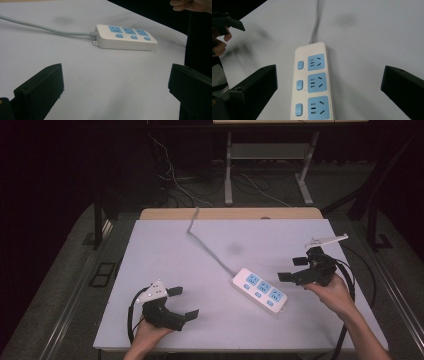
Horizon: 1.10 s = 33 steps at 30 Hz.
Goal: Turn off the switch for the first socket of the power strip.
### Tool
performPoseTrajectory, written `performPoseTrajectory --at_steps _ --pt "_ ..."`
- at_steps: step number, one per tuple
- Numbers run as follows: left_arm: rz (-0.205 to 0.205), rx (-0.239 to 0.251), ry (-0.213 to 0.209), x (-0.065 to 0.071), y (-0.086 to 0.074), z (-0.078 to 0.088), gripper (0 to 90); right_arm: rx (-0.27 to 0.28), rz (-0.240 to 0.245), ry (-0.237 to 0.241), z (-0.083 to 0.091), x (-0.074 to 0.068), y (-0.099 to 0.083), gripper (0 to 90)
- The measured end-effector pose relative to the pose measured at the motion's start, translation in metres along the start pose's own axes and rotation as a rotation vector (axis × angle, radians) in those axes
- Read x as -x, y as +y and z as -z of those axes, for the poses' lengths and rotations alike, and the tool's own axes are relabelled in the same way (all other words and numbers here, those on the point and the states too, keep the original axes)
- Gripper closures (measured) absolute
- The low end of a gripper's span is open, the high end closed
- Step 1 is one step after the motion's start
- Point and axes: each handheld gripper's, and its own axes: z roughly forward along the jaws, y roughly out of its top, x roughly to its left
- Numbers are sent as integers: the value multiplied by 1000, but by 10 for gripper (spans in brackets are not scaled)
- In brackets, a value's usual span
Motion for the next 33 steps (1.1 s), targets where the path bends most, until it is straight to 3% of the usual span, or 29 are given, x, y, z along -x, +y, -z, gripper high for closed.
performPoseTrajectory --at_steps 12,33 --pt "3 -2 1 0 0 -1 0 60 -35 -9 19 3 -25 3" --pt "4 -5 4 0 -1 0 0 123 -37 5 14 -9 -68 4"
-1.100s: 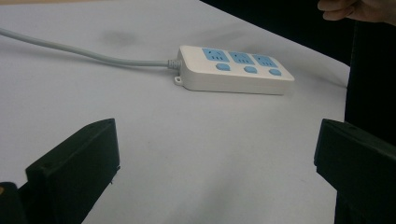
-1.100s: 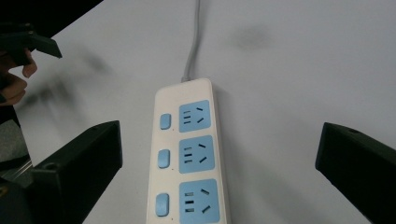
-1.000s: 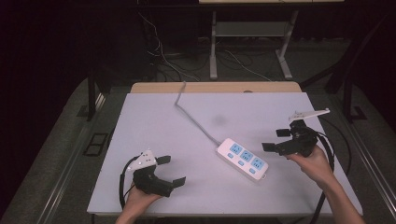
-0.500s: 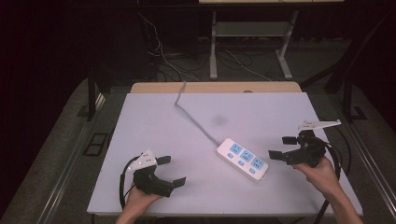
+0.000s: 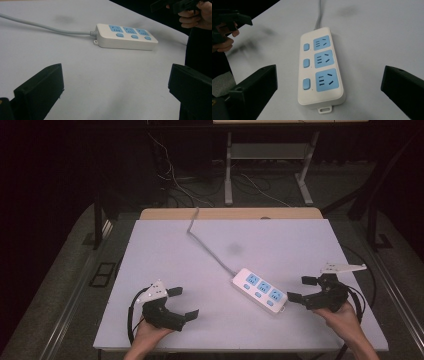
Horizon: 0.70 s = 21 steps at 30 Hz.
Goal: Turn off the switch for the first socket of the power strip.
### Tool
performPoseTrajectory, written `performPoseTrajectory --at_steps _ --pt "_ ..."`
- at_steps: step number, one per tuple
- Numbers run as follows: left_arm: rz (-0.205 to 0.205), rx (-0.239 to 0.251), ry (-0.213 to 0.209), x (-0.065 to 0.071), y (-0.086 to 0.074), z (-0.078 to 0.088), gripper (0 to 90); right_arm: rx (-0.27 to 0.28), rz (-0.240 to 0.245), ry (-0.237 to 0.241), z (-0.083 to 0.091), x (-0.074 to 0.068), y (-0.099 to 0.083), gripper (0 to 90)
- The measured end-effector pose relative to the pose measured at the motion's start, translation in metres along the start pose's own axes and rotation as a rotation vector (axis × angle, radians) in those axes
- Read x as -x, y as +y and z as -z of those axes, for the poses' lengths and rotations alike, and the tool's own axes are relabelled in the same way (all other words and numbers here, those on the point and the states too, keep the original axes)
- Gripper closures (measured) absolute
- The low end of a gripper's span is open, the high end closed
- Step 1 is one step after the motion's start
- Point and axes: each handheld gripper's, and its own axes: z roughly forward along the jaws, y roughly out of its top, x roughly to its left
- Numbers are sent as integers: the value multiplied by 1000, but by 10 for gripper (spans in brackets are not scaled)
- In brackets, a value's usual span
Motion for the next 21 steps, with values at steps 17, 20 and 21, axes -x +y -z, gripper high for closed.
performPoseTrajectory --at_steps 17,20,21 --pt "15 -21 5 -4 -1 0 0 47 20 -28 -3 -4 -31 4" --pt "19 -20 7 -5 -2 0 0 30 30 -36 -5 -4 -35 4" --pt "21 -22 7 -6 -2 0 0 26 28 -39 -5 -5 -36 4"
